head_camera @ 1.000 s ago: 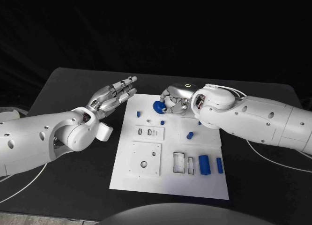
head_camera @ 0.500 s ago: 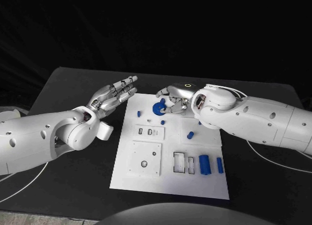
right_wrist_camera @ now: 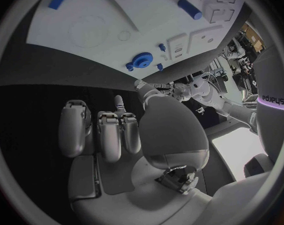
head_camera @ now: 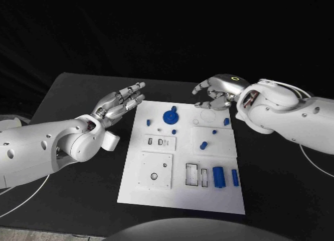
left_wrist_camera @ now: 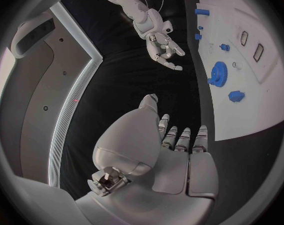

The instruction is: Assemble the parts on the task board

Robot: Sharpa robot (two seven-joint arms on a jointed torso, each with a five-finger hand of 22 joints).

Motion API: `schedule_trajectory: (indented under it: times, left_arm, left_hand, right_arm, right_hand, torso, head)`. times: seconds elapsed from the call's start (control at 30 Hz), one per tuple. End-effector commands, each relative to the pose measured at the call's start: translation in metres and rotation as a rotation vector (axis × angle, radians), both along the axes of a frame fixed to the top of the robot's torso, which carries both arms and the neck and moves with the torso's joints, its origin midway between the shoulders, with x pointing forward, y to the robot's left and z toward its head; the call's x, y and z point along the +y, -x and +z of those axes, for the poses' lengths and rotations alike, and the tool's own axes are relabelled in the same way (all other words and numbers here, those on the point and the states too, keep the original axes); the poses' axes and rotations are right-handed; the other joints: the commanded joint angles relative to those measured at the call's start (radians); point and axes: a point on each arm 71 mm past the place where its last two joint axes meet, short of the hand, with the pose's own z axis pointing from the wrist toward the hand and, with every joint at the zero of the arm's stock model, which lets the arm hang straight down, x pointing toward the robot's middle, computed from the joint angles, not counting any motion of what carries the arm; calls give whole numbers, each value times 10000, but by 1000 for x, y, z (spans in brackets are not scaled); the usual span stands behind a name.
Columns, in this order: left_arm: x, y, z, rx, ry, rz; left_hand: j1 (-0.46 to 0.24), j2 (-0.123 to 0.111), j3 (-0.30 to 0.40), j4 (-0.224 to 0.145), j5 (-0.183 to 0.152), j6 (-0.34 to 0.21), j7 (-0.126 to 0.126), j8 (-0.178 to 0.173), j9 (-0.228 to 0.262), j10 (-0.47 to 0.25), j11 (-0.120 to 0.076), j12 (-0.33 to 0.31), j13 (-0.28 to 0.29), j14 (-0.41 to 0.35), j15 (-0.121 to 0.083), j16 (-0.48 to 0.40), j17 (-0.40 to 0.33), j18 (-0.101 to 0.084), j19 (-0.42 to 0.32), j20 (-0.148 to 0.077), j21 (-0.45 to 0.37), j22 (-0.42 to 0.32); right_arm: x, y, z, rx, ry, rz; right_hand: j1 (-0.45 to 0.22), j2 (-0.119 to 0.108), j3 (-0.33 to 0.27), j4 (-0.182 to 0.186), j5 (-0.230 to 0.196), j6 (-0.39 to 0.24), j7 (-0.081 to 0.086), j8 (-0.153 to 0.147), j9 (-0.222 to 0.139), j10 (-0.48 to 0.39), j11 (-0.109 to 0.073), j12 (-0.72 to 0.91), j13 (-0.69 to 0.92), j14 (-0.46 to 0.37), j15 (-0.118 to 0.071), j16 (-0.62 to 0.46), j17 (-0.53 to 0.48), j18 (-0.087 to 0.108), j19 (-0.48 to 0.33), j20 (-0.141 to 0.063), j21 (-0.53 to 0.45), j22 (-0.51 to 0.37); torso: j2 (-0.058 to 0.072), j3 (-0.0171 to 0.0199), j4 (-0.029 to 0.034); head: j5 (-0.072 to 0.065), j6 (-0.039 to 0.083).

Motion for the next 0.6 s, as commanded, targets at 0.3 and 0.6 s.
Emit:
schedule_trajectory:
  times: [0.3, 0.6]
  left_arm:
    - [-3, 1, 1, -80, 175, -167]
    - [-5, 1, -1, -74, 195, -212]
  left_hand:
    - [85, 6, 27, -6, 41, 35, 42, 50, 14, -14, 67, -9, 14, 25, 75, -37, -17, 96, 5, 80, 68, 14]
    - [87, -4, 27, -14, 45, 18, 47, 50, 12, -13, 73, -9, 14, 25, 88, -37, -17, 97, 10, 90, 70, 15]
  right_arm:
    - [-68, 13, -19, 604, 491, -1107]
    - [-93, 18, -42, 767, 548, -1450]
  right_hand:
    - [126, 61, -248, 158, -540, -635, -159, -454, -355, 1067, -33, 39, 2633, 860, -3, -133, 2236, 46, -1, -15, -82, 1137]
    - [47, -3, -477, 410, -1149, -606, -133, -438, -475, 1067, -30, 39, 2633, 818, -13, -223, 2153, 57, -28, -35, -170, 1133]
  torso:
    - [-15, 23, 12]
    - [-24, 34, -4]
  head:
    - [-58, -22]
    - [-73, -39]
